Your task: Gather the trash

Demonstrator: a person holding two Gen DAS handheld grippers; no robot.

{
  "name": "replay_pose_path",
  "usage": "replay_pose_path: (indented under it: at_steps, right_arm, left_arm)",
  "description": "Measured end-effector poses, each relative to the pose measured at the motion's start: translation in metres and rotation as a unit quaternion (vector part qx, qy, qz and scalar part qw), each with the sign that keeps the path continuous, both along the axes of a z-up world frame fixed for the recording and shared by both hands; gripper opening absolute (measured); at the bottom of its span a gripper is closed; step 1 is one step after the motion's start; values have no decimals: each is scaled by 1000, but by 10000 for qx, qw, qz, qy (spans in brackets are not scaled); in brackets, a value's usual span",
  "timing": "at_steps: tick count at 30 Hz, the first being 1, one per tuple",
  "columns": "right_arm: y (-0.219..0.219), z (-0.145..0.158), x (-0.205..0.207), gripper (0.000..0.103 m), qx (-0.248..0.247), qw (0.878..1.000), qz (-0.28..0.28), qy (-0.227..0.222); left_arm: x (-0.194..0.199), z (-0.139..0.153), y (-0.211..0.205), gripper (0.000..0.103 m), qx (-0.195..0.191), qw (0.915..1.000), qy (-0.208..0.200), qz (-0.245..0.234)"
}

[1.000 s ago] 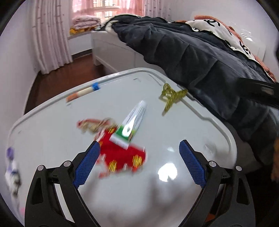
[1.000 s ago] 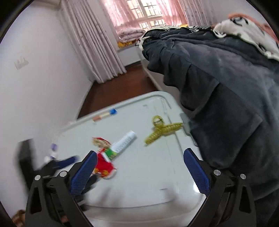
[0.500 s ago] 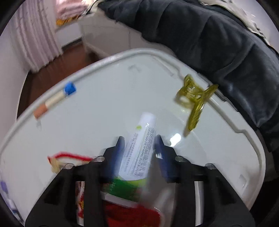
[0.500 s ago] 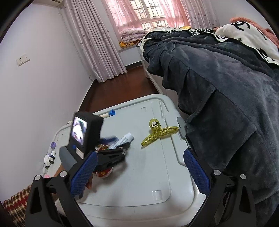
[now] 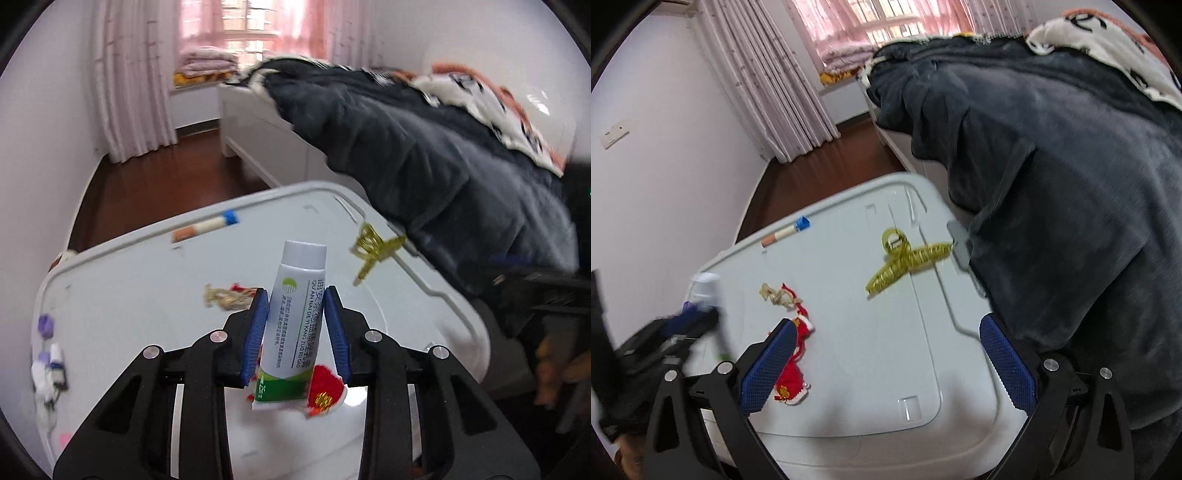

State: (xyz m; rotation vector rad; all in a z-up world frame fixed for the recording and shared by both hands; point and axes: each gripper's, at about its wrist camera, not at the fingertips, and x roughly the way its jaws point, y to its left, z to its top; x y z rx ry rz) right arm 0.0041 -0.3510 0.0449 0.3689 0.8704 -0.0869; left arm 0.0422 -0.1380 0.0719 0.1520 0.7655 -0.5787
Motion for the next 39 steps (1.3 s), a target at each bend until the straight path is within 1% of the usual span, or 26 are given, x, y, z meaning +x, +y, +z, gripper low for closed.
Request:
replay_pose_path:
  at_steps: [1, 3, 6, 8, 10, 14, 17, 20, 21, 22, 23, 24, 25, 26, 27, 28, 29, 31, 32, 33, 36, 39]
  right_arm:
    - [3, -3, 3, 97, 3, 10000, -13, 52]
    - [9, -9, 11, 97, -75, 9999, -20, 132]
    - [23, -22, 37, 97, -477, 9983, 50, 345]
    - [27, -31, 55, 97, -587, 9969, 77, 527]
    - [27, -44, 79, 97, -612, 9959, -24, 667]
    - [22, -75, 122, 97, -733, 9902, -401, 1123]
    - [20, -86, 137, 99, -845, 9873, -581, 1211]
    - [26, -89, 148, 99, -1154, 9840, -572, 1231]
    - [30, -91, 152, 98, -1383, 9810, -519, 1259]
    - [34, -93, 154, 94, -1611, 9779, -452, 1250]
    - [39, -94, 155, 89, -1772, 9774, -253, 1120]
    - [42, -92, 155, 64, -1788, 9780, -116, 1064]
    - [45, -88, 156, 45, -1500, 9835, 94, 1011]
    - [51, -83, 157, 45, -1531, 9827, 157, 1031]
    - [58, -78, 155, 45, -1629, 9820, 318, 900]
    - [64, -74, 153, 45, -1684, 9812, 425, 837]
    - [69, -70, 150, 45, -1575, 9831, 533, 768]
    - [75, -61, 143, 45, -1439, 9855, 652, 614]
    - [79, -53, 137, 45, -1382, 9864, 731, 498]
    - [81, -48, 132, 45, -1311, 9873, 787, 434]
    - [86, -24, 114, 45, -1155, 9885, 960, 164]
    - [93, 2, 94, 45, -1095, 9875, 1121, -144]
  left_arm:
    - [-1, 4, 10, 32, -94, 9999, 14, 98]
    - [-1, 7, 21, 31, -154, 9997, 17, 191]
    - [-10, 4, 37, 31, -202, 9993, -115, 284]
    - [-10, -1, 42, 31, -267, 9993, -36, 247]
    - [-12, -6, 45, 31, -269, 9995, 30, 184]
    - [-16, -8, 54, 31, -210, 9997, 21, 131]
    - [-14, -7, 65, 31, -235, 9995, 37, 209]
    - [-6, -8, 82, 31, -224, 9989, 114, 393]
    - [-2, -10, 88, 31, -242, 9984, 180, 488]
    - [3, -12, 97, 31, -284, 9973, 288, 620]
    - [8, -14, 105, 31, -321, 9959, 370, 755]
    - [10, -16, 110, 31, -328, 9951, 416, 830]
    - [11, -17, 112, 31, -319, 9948, 447, 857]
    - [12, -19, 114, 31, -306, 9945, 472, 888]
    - [12, -21, 114, 32, -296, 9944, 503, 885]
    - [12, -25, 112, 40, -271, 9948, 606, 779]
    - [11, -28, 108, 50, -242, 9950, 698, 670]
    - [5, -40, 94, 61, -73, 9954, 880, 368]
    - [2, -48, 86, 61, 81, 9952, 951, 233]
    - [-1, -57, 78, 61, 318, 9944, 1003, 109]
    - [-3, -82, 61, 61, 875, 9903, 1076, -2]
    - [1, -99, 53, 61, 1178, 9866, 1128, 34]
